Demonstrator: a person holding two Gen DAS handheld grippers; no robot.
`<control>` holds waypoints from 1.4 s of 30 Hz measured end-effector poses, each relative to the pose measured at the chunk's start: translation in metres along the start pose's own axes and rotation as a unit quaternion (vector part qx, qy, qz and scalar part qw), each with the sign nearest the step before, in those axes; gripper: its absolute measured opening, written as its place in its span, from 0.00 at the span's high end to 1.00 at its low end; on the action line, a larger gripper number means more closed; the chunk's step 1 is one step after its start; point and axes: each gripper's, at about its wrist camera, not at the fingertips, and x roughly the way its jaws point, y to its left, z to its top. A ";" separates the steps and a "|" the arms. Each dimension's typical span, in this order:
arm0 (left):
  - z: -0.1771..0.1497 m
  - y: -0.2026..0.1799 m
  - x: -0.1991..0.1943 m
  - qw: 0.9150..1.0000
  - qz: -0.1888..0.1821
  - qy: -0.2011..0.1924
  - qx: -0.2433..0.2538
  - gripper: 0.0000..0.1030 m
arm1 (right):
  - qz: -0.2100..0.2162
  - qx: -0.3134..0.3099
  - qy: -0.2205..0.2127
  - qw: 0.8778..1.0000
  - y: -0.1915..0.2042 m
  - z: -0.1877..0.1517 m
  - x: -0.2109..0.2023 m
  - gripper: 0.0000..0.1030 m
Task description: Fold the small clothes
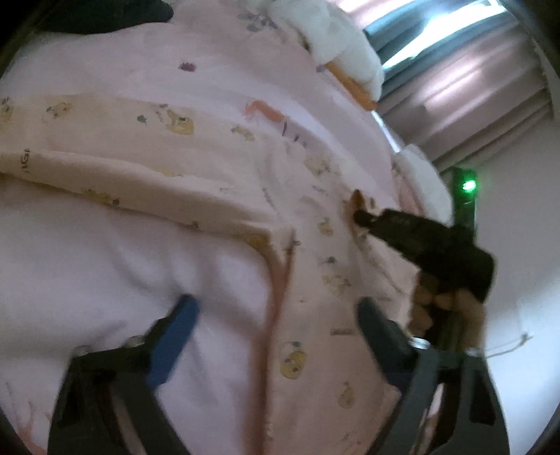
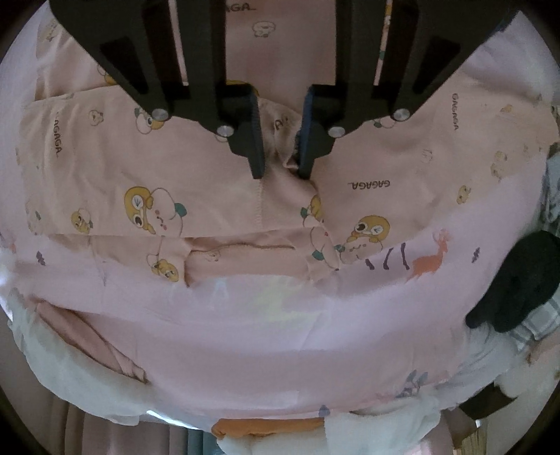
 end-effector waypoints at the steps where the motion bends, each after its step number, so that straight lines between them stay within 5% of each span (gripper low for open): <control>1: 0.001 -0.001 0.001 1.000 0.015 0.002 0.005 0.32 | 0.006 0.006 0.000 1.000 -0.001 -0.001 0.000 0.85; 3: 0.001 -0.002 0.001 1.000 0.013 0.008 0.001 0.51 | 0.021 0.017 0.004 1.000 -0.002 -0.002 0.000 0.87; 5: 0.000 0.002 0.013 0.998 -0.031 0.050 -0.019 0.79 | 0.023 0.021 0.002 1.000 -0.001 -0.004 -0.001 0.87; 7: -0.003 0.000 0.016 0.998 -0.025 0.054 -0.008 0.85 | 0.028 0.027 0.004 0.999 0.000 -0.004 -0.002 0.87; 25: -0.017 0.006 0.005 0.999 -0.016 0.045 0.020 0.92 | 0.152 0.063 -0.017 0.986 0.043 0.014 -0.038 0.90; 34: -0.020 -0.003 0.009 0.999 -0.012 0.040 0.018 0.92 | 0.188 0.055 0.036 0.980 0.072 -0.010 -0.009 0.90; 39: -0.021 -0.003 0.009 0.999 -0.013 0.040 0.015 0.92 | 0.238 0.048 0.113 0.964 0.088 -0.029 0.024 0.87; 42: -0.022 -0.001 0.007 0.999 -0.017 0.036 0.008 0.92 | 0.250 0.049 0.113 0.960 0.089 -0.031 0.020 0.82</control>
